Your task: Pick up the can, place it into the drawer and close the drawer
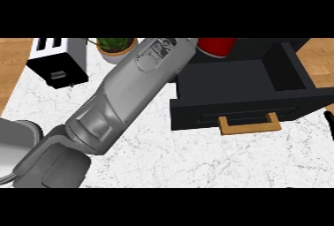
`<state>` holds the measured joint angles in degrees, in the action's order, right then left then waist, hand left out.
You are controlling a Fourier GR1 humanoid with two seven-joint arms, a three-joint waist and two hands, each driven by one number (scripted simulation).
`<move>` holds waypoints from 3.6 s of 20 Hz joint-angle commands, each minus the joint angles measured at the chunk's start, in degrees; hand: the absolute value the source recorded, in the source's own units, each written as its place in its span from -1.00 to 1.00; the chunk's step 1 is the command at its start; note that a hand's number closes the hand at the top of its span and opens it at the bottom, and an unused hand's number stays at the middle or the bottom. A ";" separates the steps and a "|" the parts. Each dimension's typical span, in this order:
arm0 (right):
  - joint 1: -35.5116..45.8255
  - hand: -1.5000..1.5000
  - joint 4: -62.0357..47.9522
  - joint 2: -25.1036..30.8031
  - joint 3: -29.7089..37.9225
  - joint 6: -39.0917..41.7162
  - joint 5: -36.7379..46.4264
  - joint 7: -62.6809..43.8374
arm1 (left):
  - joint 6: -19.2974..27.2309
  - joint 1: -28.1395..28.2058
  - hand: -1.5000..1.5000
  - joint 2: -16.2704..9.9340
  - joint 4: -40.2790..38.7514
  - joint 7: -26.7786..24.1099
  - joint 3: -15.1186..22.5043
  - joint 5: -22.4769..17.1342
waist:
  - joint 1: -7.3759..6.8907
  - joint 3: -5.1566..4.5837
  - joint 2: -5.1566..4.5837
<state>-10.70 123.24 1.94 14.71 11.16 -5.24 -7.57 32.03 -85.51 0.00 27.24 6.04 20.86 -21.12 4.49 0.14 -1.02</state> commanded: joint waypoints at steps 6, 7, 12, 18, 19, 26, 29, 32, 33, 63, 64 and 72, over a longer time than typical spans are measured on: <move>3.04 -1.00 -3.12 0.23 -1.18 -0.16 1.16 0.18 | 4.97 0.84 1.00 0.00 -3.37 -5.19 6.93 -3.90 | 1.64 0.05 -0.50; 2.78 -1.00 -0.09 0.98 -0.55 -0.32 0.31 -2.10 | 3.14 0.55 1.00 0.00 -4.66 -4.90 6.44 -4.40 | 1.40 0.00 -0.35; 2.08 -1.00 -0.25 0.64 -0.73 -0.03 0.63 -0.71 | 4.39 2.25 1.00 0.00 -6.12 -7.37 9.36 -5.00 | 1.82 0.01 -0.48; 4.15 -1.00 -1.53 2.08 -0.36 0.54 0.45 -0.80 | 7.24 5.14 -1.00 0.00 -5.93 -8.62 13.42 -6.27 | 3.14 0.04 -0.85; 4.36 -1.00 -4.40 0.94 0.14 0.19 0.29 2.12 | 6.45 5.78 -1.00 0.00 -6.34 -10.10 13.15 -6.39 | 2.02 0.04 -0.76; 5.19 -1.00 -1.03 0.47 -2.25 -0.73 1.80 -0.72 | 10.58 3.70 -1.00 0.00 -6.58 -8.55 14.11 -8.70 | 2.50 -0.01 -0.68; 4.73 -1.00 -0.96 2.65 -0.01 1.04 -0.61 -1.00 | 12.65 4.80 -1.00 0.00 -6.77 -9.15 15.35 -9.17 | 3.63 0.05 -0.86; 5.79 -1.00 -1.37 1.37 -1.55 -0.20 1.19 -0.57 | 12.15 4.97 -1.00 0.00 -6.56 -11.04 14.64 -10.60 | 2.86 -0.02 -1.00; 6.03 -1.00 0.16 3.75 -0.29 0.93 0.22 -2.44 | 12.70 4.66 -1.00 0.00 -5.75 -9.79 15.15 -11.28 | 3.78 -0.02 -0.96; 13.53 -1.00 -14.61 11.66 -20.93 -9.98 59.30 8.87 | 14.93 4.13 -1.00 -0.04 -0.29 -11.03 13.16 -17.46 | -5.09 -0.13 0.85; 15.31 -1.00 -15.82 13.20 -19.68 -8.18 59.22 7.97 | 15.27 2.31 -1.00 -1.06 0.46 -9.39 12.58 -17.36 | -5.09 -0.14 0.96; 18.51 -1.00 -32.07 7.70 -19.95 -21.57 65.46 11.19 | 15.64 7.82 -1.00 -6.07 9.60 -4.40 13.61 -13.86 | -5.95 -0.11 1.34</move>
<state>6.56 98.36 11.85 -5.28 -4.56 57.79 1.93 46.95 -80.29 -4.32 31.68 -0.75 33.82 -36.53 -0.88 0.02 0.07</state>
